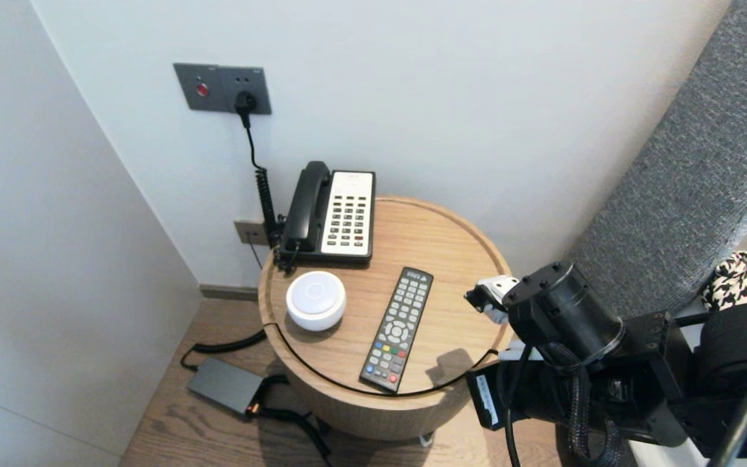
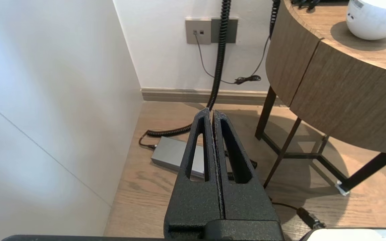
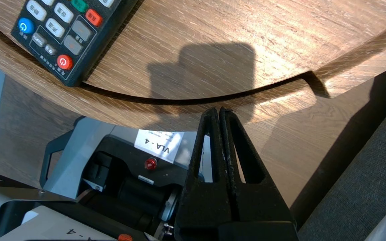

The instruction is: Open the nightstand drawer

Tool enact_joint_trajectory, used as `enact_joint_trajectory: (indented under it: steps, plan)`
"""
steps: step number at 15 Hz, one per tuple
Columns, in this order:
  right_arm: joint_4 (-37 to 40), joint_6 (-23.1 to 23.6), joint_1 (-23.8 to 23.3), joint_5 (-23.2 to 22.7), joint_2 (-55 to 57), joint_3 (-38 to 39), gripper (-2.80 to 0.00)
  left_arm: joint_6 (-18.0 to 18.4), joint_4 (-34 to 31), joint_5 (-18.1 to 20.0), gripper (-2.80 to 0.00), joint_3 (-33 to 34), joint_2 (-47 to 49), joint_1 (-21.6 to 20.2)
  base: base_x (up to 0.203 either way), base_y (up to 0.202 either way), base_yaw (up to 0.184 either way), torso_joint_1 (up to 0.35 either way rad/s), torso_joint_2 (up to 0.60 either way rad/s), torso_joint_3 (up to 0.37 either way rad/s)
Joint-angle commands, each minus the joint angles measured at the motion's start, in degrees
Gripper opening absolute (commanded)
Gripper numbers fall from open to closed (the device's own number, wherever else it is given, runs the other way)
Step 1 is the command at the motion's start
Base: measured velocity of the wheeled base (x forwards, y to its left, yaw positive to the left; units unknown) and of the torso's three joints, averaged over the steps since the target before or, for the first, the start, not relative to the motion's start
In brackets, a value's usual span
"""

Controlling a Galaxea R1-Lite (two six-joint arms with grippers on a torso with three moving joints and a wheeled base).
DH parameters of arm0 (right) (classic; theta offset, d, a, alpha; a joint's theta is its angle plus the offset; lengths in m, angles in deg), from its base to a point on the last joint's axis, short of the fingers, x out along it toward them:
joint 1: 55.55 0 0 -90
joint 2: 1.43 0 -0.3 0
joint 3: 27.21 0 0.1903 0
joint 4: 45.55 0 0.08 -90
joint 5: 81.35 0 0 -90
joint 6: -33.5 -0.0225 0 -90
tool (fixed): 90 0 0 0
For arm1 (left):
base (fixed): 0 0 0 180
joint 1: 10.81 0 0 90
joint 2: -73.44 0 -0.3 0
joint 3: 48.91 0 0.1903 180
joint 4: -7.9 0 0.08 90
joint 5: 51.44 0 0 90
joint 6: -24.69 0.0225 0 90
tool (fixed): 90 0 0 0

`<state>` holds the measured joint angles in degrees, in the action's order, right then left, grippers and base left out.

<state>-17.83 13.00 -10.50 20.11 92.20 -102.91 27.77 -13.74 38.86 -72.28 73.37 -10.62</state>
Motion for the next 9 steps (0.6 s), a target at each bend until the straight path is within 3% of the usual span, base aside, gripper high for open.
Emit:
enact_joint_trajectory:
  steps: [1,9]
  plan:
    - [-0.05,-0.06,0.03,0.14,0.2,-0.05,-2.8,-0.01,0.03,0.05,-2.8,0.7,-0.01,-0.01,0.0,0.0,0.0,0.0,0.0,0.0]
    - [-1.19,0.03,0.73,0.41,0.15,-1.54,-2.8,-0.01,0.03,-0.03,-2.8,0.7,-0.01,-0.01,0.0,0.0,0.0,0.0,0.0,0.0]
